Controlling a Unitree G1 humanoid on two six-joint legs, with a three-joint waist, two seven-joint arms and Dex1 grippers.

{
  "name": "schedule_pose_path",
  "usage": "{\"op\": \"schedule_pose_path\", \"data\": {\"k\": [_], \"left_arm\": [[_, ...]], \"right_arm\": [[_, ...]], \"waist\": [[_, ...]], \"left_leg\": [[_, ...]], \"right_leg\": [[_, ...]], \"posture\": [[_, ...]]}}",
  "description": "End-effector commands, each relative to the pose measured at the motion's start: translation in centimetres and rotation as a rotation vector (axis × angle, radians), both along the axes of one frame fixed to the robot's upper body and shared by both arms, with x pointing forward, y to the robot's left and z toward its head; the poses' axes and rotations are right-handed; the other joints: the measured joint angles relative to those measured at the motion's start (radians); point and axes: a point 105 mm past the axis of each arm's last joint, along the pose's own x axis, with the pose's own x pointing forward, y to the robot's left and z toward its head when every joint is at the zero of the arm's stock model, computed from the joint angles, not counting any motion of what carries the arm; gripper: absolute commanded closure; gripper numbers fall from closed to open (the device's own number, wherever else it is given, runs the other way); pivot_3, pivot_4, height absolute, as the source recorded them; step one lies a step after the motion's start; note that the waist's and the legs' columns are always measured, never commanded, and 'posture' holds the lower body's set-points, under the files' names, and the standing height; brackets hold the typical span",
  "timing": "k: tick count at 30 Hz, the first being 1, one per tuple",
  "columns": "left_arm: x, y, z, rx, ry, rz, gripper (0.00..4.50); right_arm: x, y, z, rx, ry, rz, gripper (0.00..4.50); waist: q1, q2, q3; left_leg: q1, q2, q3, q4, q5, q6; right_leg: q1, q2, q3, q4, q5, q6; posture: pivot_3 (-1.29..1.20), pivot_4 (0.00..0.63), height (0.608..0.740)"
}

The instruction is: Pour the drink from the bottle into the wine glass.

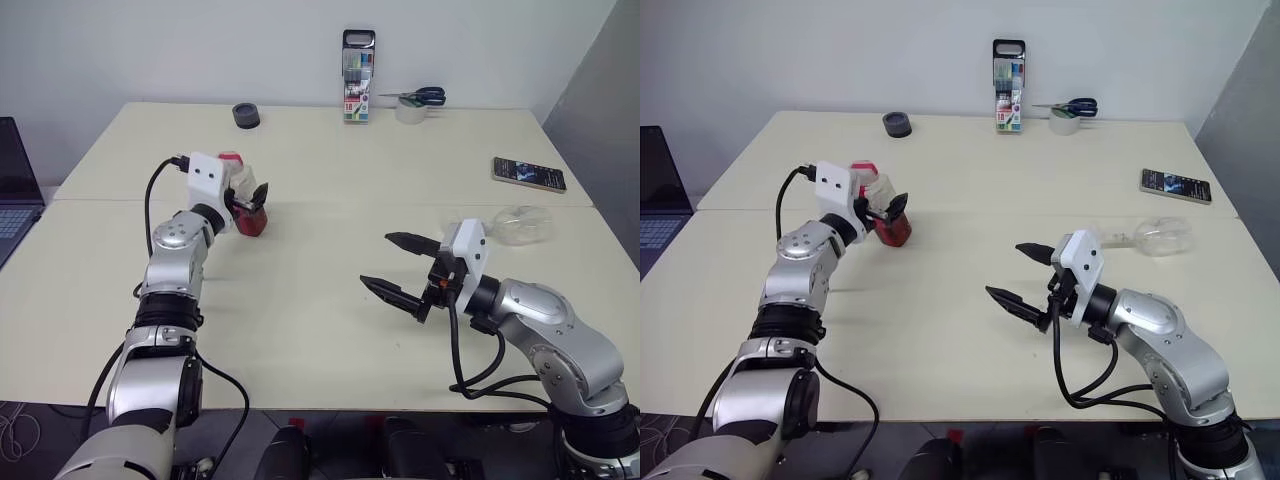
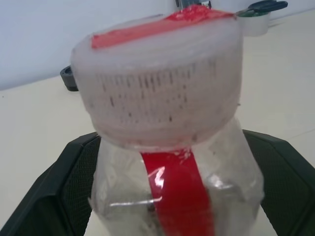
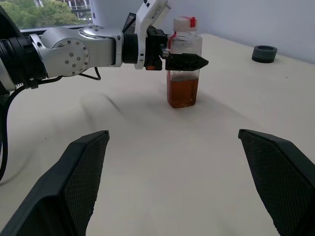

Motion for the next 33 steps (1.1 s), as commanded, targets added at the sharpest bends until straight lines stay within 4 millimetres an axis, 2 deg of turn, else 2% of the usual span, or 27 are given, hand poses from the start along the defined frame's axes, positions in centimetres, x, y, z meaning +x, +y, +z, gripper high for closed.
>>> {"op": "schedule_pose_path", "data": {"k": [1, 16, 19, 24, 26, 33], "left_arm": [[0.00, -0.17, 2.03, -0.014, -0.072, -0.004, 0.02], [0.04, 0.04, 2.37, -0.030, -0.080, 0.002, 0.02], [0.06, 0.01, 2.51, -0.033, -0.085, 0.003, 0.61], [-0.01, -0.04, 2.78, -0.039, -0.093, 0.000, 2.16], [-0.05, -0.04, 2.81, -0.042, -0.094, -0.001, 2.62], [-0.32, 0.03, 2.73, -0.078, -0.095, -0.001, 2.71]], "right_arm": [[-0.40, 0.28, 1.08, 0.011, -0.043, 0.022, 0.00], [-0.30, 0.25, 1.00, 0.010, -0.041, 0.021, 0.00], [-0.30, 0.22, 1.00, 0.009, -0.041, 0.021, 0.00], [-0.32, 0.17, 1.04, 0.007, -0.043, 0.021, 0.00], [-0.32, 0.16, 1.06, 0.007, -0.044, 0.022, 0.00], [-0.33, 0.22, 1.06, 0.005, -0.047, 0.025, 0.00]], "waist": [[0.000, 0.000, 0.000], [0.000, 0.000, 0.000], [0.000, 0.000, 0.000], [0.000, 0.000, 0.000], [-0.001, 0.000, 0.000], [-0.001, 0.000, 0.000]], "left_leg": [[0.000, 0.000, 0.000, 0.000, 0.000, 0.000], [0.000, 0.000, 0.000, 0.000, 0.000, -0.001], [0.000, 0.000, 0.000, 0.000, 0.000, -0.001], [0.000, 0.000, 0.000, 0.000, 0.001, -0.001], [0.000, 0.000, 0.000, 0.000, 0.001, -0.001], [-0.001, 0.000, 0.000, 0.000, 0.001, -0.001]], "right_leg": [[0.000, 0.000, 0.000, 0.000, 0.000, 0.000], [0.000, 0.000, 0.000, 0.000, 0.000, 0.000], [0.000, 0.000, 0.000, 0.000, 0.000, 0.000], [0.000, 0.000, 0.000, 0.000, 0.000, 0.000], [0.000, 0.000, 0.000, 0.000, 0.000, 0.000], [-0.001, 0.000, 0.000, 0.000, 0.000, 0.000]], "posture": [[0.00, 0.150, 0.740], [0.00, 0.150, 0.740], [0.00, 0.150, 0.740], [0.00, 0.150, 0.740], [0.00, 0.150, 0.740], [0.00, 0.150, 0.740]]}}
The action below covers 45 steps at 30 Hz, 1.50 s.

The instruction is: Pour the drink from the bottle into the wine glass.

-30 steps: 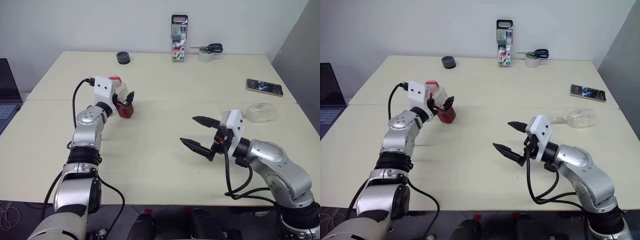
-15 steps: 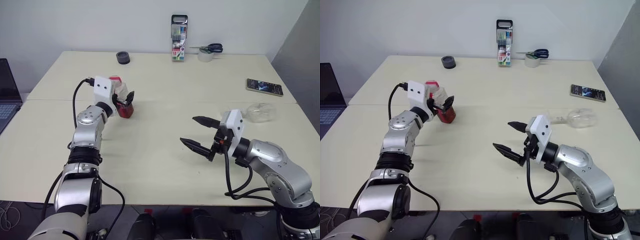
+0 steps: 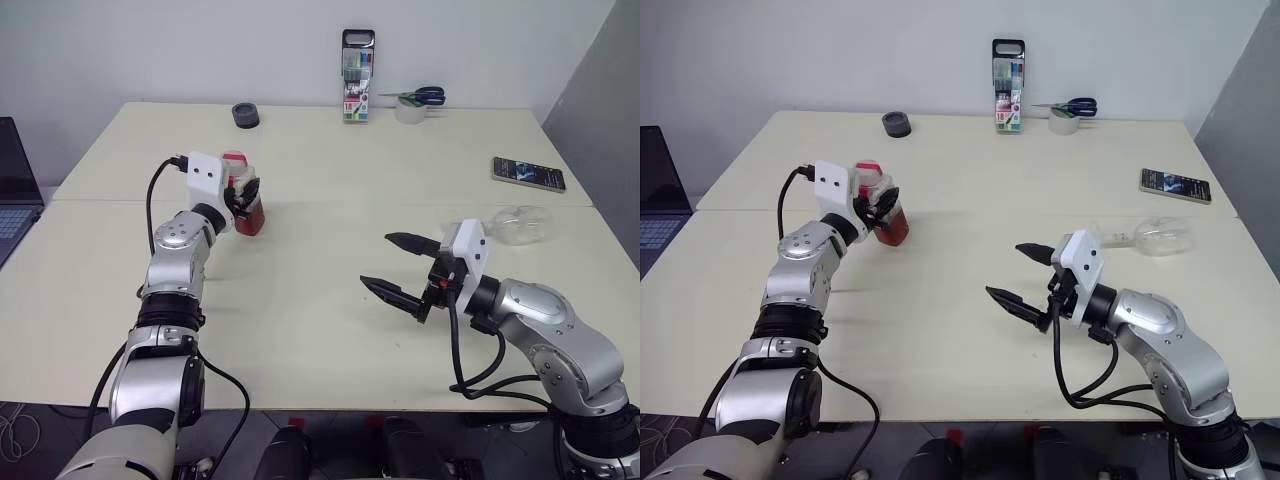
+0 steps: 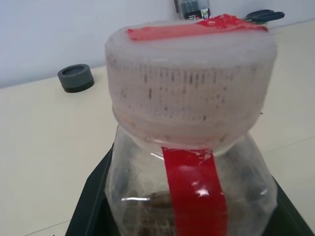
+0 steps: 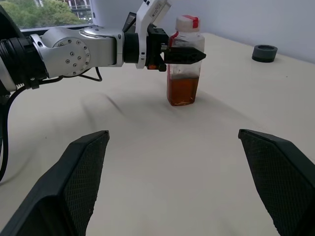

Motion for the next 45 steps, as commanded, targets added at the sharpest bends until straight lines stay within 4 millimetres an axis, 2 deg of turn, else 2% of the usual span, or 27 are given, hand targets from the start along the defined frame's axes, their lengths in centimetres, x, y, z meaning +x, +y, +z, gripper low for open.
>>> {"op": "schedule_pose_path", "data": {"k": [1, 7, 10, 14, 19, 23, 29, 38, 45], "left_arm": [[-0.4, 0.1, 2.5, -0.038, -0.088, -0.003, 2.71], [-1.4, -1.0, 2.3, -0.080, -0.093, -0.090, 2.71], [-2.5, -3.1, 2.0, -0.064, -0.077, -0.239, 2.71], [-4.6, -7.0, 1.5, 0.011, -0.057, -0.498, 2.73], [-6.6, -10.7, 1.1, 0.054, -0.017, -0.763, 2.73], [-7.8, -13.1, 0.8, 0.093, 0.004, -0.928, 2.73], [-7.9, -15.9, 1.2, 0.105, 0.000, -1.075, 2.74], [-8.1, -16.9, 0.9, 0.125, 0.003, -1.147, 2.74], [-8.1, -16.9, 0.6, 0.129, 0.006, -1.159, 2.74]], "right_arm": [[-0.3, 0.2, 1.1, 0.006, -0.049, 0.023, 0.00], [-0.3, 0.0, 1.1, -0.002, -0.055, 0.019, 0.00], [-0.3, -0.4, 1.2, -0.014, -0.059, 0.007, 0.00], [-0.4, -1.2, 1.3, -0.026, -0.044, -0.016, 0.00], [-0.4, -1.7, 2.3, 0.005, -0.042, -0.062, 0.00], [-0.3, -1.1, 3.9, 0.043, -0.033, -0.089, 0.00], [0.9, 0.5, 5.5, 0.034, -0.061, -0.146, 0.00], [2.4, 2.3, 5.8, 0.062, -0.084, -0.208, 0.00], [2.7, 3.3, 5.3, 0.058, -0.072, -0.198, 0.00]], "waist": [[0.000, 0.000, 0.000], [0.001, 0.000, 0.000], [0.000, 0.000, 0.000], [0.002, 0.000, 0.000], [0.001, 0.000, 0.000], [-0.002, 0.000, 0.000], [-0.001, 0.000, 0.000], [-0.006, 0.000, 0.000], [-0.009, 0.000, 0.000]], "left_leg": [[0.000, 0.000, 0.000, 0.000, 0.000, 0.000], [-0.001, 0.000, 0.000, 0.000, 0.001, -0.001], [-0.001, 0.000, 0.000, 0.001, 0.001, -0.002], [-0.002, 0.000, 0.000, 0.001, 0.001, -0.002], [-0.002, 0.000, 0.000, 0.001, 0.001, -0.001], [-0.002, 0.000, 0.000, 0.001, 0.001, -0.001], [-0.002, 0.000, 0.000, 0.001, -0.001, 0.002], [-0.004, 0.000, 0.000, 0.001, -0.001, 0.001], [-0.006, 0.000, -0.001, 0.001, 0.000, 0.001]], "right_leg": [[0.000, 0.000, 0.000, 0.000, 0.000, 0.000], [-0.001, 0.000, 0.000, 0.000, 0.000, 0.000], [-0.001, 0.000, 0.000, 0.000, 0.000, 0.000], [-0.001, 0.000, 0.000, 0.000, 0.000, 0.000], [-0.001, 0.000, 0.000, 0.000, 0.000, 0.000], [-0.001, 0.000, 0.000, 0.000, 0.000, 0.000], [-0.001, 0.000, -0.001, 0.000, 0.000, 0.000], [-0.003, 0.000, 0.000, 0.000, 0.000, 0.000], [-0.004, 0.000, -0.001, 0.000, 0.000, 0.000]], "posture": [[0.00, 0.150, 0.740], [0.00, 0.150, 0.740], [0.00, 0.150, 0.740], [0.00, 0.150, 0.740], [0.00, 0.150, 0.740], [0.00, 0.150, 0.740], [0.00, 0.150, 0.740], [0.00, 0.150, 0.740], [0.00, 0.150, 0.740]]}}
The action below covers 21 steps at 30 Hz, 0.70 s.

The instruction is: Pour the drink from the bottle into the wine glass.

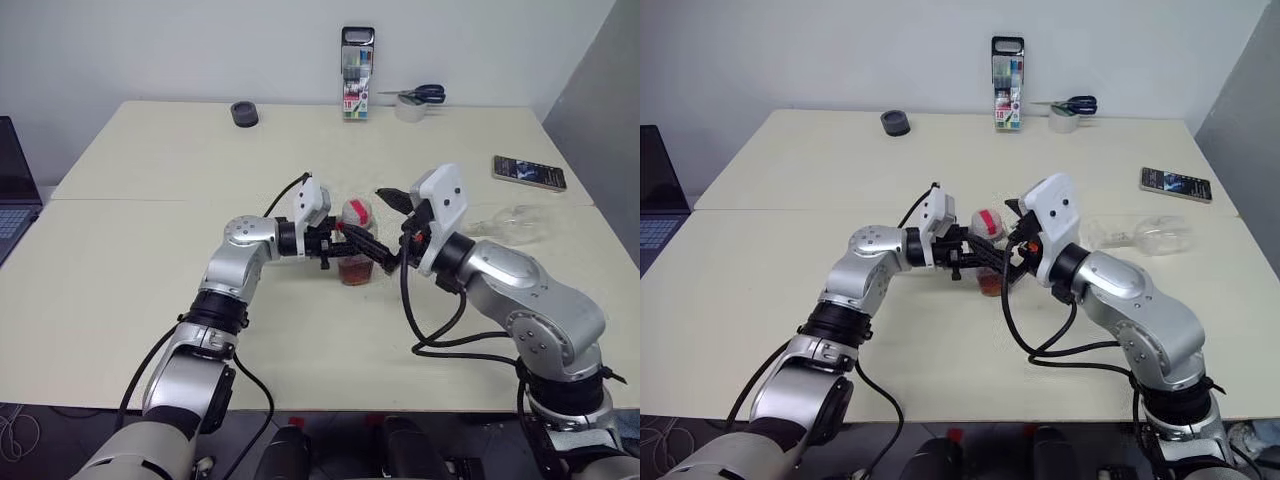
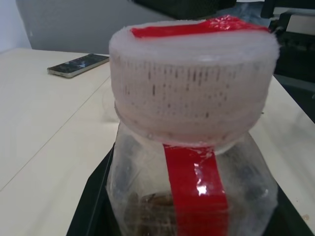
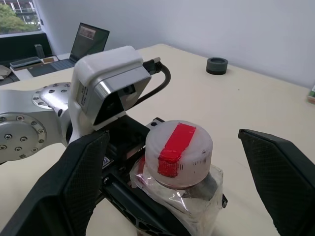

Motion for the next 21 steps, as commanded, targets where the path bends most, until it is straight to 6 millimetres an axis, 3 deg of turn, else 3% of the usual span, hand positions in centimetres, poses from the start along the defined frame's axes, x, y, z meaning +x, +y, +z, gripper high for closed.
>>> {"op": "schedule_pose_path", "data": {"k": [1, 12, 15, 21], "left_arm": [[-0.18, -0.52, 1.48, -0.015, -0.067, -0.030, 2.74], [-0.13, -0.44, 0.97, -0.002, -0.070, -0.034, 2.74], [-0.10, -0.43, 0.91, -0.001, -0.071, -0.033, 2.74], [-0.15, -0.45, 0.89, 0.000, -0.078, -0.035, 2.74]], "right_arm": [[-0.13, 0.54, 0.90, 0.008, -0.049, 0.011, 0.00], [0.51, 0.82, 0.88, 0.029, -0.051, 0.000, 0.00], [0.53, 0.98, 0.76, 0.021, -0.048, 0.008, 0.64], [0.66, 1.23, 0.25, -0.012, -0.045, 0.014, 2.69]], "waist": [[-0.001, 0.000, 0.000], [-0.004, 0.000, 0.000], [-0.005, 0.000, 0.000], [-0.006, 0.000, 0.000]], "left_leg": [[0.000, 0.000, 0.000, 0.000, 0.000, 0.000], [0.000, 0.000, 0.000, 0.000, 0.000, 0.000], [0.000, 0.000, 0.000, 0.000, 0.000, 0.000], [0.000, 0.000, 0.000, 0.000, 0.000, 0.000]], "right_leg": [[0.000, 0.000, 0.000, 0.000, 0.000, 0.000], [0.000, 0.000, 0.000, 0.000, 0.000, 0.000], [0.000, 0.000, 0.000, 0.000, 0.000, 0.000], [0.000, 0.000, 0.000, 0.000, 0.000, 0.000]], "posture": [[0.00, 0.150, 0.740], [0.00, 0.150, 0.740], [0.00, 0.150, 0.740], [0.00, 0.150, 0.740]]}}
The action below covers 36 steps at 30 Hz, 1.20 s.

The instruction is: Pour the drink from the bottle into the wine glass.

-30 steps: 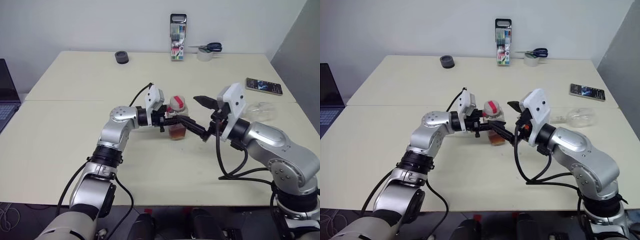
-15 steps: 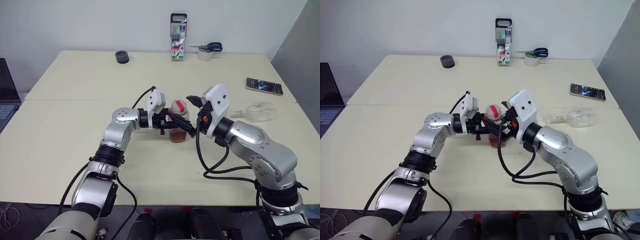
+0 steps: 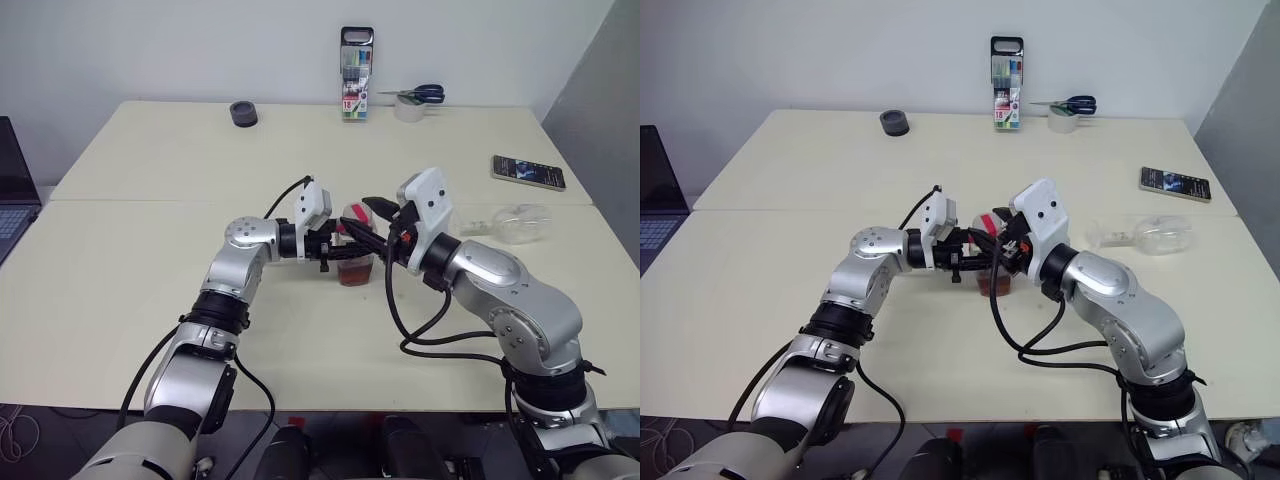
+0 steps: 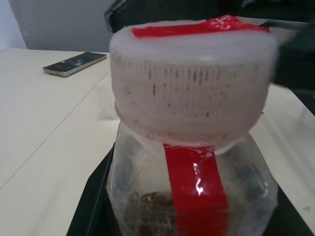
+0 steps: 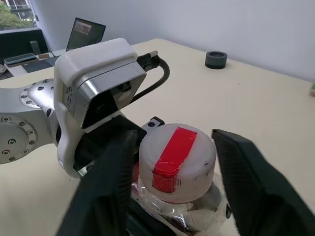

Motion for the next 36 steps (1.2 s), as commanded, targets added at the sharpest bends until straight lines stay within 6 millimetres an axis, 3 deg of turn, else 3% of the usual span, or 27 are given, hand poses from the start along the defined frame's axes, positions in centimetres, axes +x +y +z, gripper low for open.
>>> {"op": "schedule_pose_path", "data": {"k": [1, 6, 10, 12, 17, 18, 23, 26, 31, 36], "left_arm": [[-0.2, -0.5, 1.5, -0.019, -0.063, -0.025, 2.74], [-0.3, -0.5, 1.5, -0.017, -0.067, -0.033, 2.74], [-0.7, -0.7, 1.6, -0.008, -0.075, -0.066, 2.74], [-1.0, -0.8, 1.7, 0.003, -0.094, -0.094, 2.76], [-1.0, -1.0, 2.1, -0.013, -0.114, -0.092, 2.76], [-1.0, -1.0, 2.1, -0.018, -0.115, -0.086, 2.76], [-0.8, -0.9, 1.9, -0.032, -0.097, -0.055, 2.76], [-0.3, -1.0, 2.0, -0.044, -0.088, -0.026, 2.76], [1.5, -1.2, 3.1, -0.096, -0.081, 0.062, 2.76], [1.7, -1.5, 3.2, -0.095, -0.076, 0.054, 2.76]], "right_arm": [[-0.2, 0.5, 1.2, 0.003, -0.059, 0.022, 2.69], [-0.3, 0.7, 1.4, -0.010, -0.078, 0.079, 2.69], [-0.8, 0.2, 1.3, -0.113, -0.088, 0.313, 2.69], [-0.1, -0.7, 1.6, -0.195, -0.063, 0.431, 2.69], [0.4, -1.3, 1.5, -0.227, 0.009, 0.516, 2.69], [0.5, -1.4, 1.3, -0.228, 0.013, 0.506, 2.69], [1.5, -2.7, 2.3, -0.186, -0.074, 0.339, 1.00], [0.8, -3.8, 3.6, -0.149, -0.122, 0.253, 0.03], [-2.7, -3.4, 1.8, -0.052, -0.120, 0.093, 0.00], [-2.1, -2.0, 1.1, 0.059, -0.140, -0.116, 0.00]], "waist": [[0.000, 0.000, 0.000], [-0.001, 0.000, 0.000], [-0.001, 0.000, 0.000], [-0.003, 0.000, 0.000], [-0.010, 0.000, 0.000], [-0.010, 0.000, 0.000], [-0.009, 0.000, 0.000], [-0.006, 0.000, 0.000], [0.006, 0.000, 0.000], [-0.004, 0.000, 0.000]], "left_leg": [[0.000, 0.000, 0.000, 0.000, 0.000, 0.000], [0.000, 0.000, 0.000, 0.000, 0.000, 0.000], [0.000, 0.000, 0.000, 0.001, -0.001, 0.001], [0.000, -0.001, 0.000, 0.001, -0.001, 0.001], [0.001, 0.001, 0.000, 0.000, -0.001, 0.002], [0.001, 0.001, 0.000, 0.000, -0.001, 0.002], [-0.003, -0.001, -0.001, 0.003, 0.000, -0.001], [-0.009, -0.001, -0.002, 0.009, 0.001, -0.002], [-0.020, -0.001, -0.004, 0.015, 0.001, -0.002], [-0.019, -0.003, -0.001, 0.017, 0.001, -0.002]], "right_leg": [[0.000, 0.000, 0.000, 0.000, 0.000, 0.000], [0.000, 0.000, 0.000, 0.000, 0.000, 0.000], [0.000, 0.000, 0.000, 0.000, 0.000, 0.000], [0.001, 0.000, 0.000, 0.000, 0.000, 0.000], [0.001, 0.001, -0.001, 0.000, 0.000, 0.000], [0.001, 0.000, -0.001, 0.000, 0.000, 0.000], [-0.001, -0.002, -0.001, 0.000, 0.000, 0.000], [-0.005, -0.002, -0.002, 0.003, 0.000, 0.000], [-0.016, -0.004, -0.001, 0.013, 0.000, 0.000], [-0.017, -0.002, 0.002, 0.016, 0.000, 0.000]], "posture": [[0.00, 0.150, 0.740], [0.00, 0.150, 0.740], [0.00, 0.150, 0.740], [0.00, 0.150, 0.740], [0.00, 0.150, 0.740], [0.00, 0.150, 0.740], [0.00, 0.150, 0.740], [0.00, 0.150, 0.740], [0.00, 0.150, 0.740], [0.00, 0.150, 0.740]]}}
